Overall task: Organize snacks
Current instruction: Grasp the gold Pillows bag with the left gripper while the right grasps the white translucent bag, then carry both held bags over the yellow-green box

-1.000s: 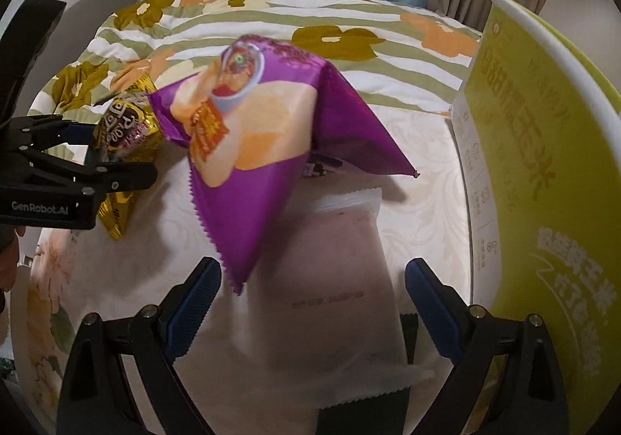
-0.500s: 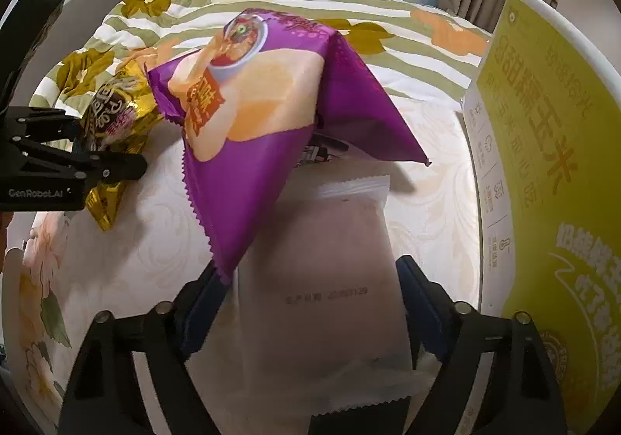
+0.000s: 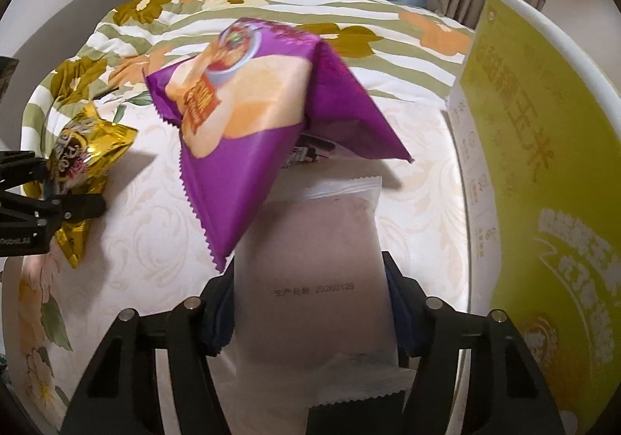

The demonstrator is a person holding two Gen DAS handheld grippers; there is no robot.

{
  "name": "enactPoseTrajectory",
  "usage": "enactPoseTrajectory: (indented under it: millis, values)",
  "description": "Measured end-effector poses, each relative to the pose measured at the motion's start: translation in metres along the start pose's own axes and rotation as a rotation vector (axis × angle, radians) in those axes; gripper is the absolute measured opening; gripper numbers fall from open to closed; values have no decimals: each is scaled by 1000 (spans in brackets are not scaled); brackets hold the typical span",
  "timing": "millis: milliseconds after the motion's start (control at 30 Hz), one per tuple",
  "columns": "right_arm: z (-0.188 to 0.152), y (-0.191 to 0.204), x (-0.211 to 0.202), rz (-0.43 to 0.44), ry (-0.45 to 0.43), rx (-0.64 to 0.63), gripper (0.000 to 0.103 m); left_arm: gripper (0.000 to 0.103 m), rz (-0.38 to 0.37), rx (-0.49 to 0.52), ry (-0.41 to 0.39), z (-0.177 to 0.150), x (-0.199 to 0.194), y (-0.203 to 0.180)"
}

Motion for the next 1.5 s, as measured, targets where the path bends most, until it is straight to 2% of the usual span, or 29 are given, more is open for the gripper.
enactPoseTrajectory:
  millis: [500,667,800,900,1067,1267,1500]
  values:
    - [-29,3,-38,-37,-5,87,59,54,-25,-10,-72,-17,-54,-2]
    - [-36,4,-63,-51,-25,132,59,54,-55,3,-119,-14,-85,-14]
    - [-35,2,-94,-37,-54,212,59,54,-115,13,-176,-4,-115,-29]
    - [-28,-2,-126,-16,-97,285,59,54,-137,33,-229,7,-138,-44]
    - [-10,-12,-176,-16,-186,311,59,54,-152,57,-304,28,-175,-76]
    - [4,-55,-219,4,-277,328,59,54,-147,51,-361,59,-200,-120]
    - [18,-126,-246,4,-319,289,59,54,-152,27,-392,107,-205,-201]
Point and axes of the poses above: each gripper's, at about its wrist camera, not at the fingertips, and x roughly the way its jaws point, y to its left, z to its top, the point moved 5 cm from there along x, roughly the way its jaws point, and after that the axes turned 4 degrees about z, right-handed, at the moved point
